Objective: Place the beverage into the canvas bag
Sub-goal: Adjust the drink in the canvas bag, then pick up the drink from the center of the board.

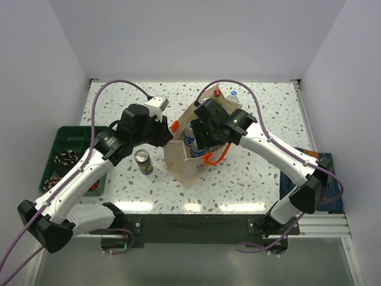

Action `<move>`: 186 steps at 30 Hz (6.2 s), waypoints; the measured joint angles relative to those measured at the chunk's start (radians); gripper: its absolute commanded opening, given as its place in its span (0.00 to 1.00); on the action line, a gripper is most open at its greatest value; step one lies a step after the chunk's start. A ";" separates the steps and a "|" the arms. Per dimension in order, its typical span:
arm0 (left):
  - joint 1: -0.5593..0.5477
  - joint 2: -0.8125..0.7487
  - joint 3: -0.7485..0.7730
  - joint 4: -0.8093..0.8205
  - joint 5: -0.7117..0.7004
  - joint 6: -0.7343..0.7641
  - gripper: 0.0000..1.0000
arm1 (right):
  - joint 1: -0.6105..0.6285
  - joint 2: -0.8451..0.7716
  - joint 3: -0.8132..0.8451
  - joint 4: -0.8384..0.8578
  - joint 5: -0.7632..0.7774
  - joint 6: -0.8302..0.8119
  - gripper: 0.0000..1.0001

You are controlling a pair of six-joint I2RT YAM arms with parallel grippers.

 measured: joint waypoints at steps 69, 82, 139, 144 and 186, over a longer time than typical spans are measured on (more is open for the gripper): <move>0.718 -0.151 -0.359 0.068 -0.014 -0.079 0.65 | 0.351 0.568 0.629 0.012 -0.078 -0.320 0.74; 0.770 -0.151 -0.359 0.068 -0.016 -0.092 0.65 | 0.354 0.665 0.662 0.105 -0.084 -0.337 0.80; 0.792 -0.158 -0.375 0.085 0.035 -0.113 0.66 | 0.326 0.701 0.651 0.134 -0.063 -0.297 0.00; 0.792 -0.165 -0.387 0.104 0.104 -0.105 0.66 | 0.326 0.695 0.658 0.095 -0.066 -0.275 0.00; 0.675 -0.140 -0.235 0.166 0.402 0.013 0.65 | 0.328 0.367 0.821 0.013 0.134 -0.278 0.00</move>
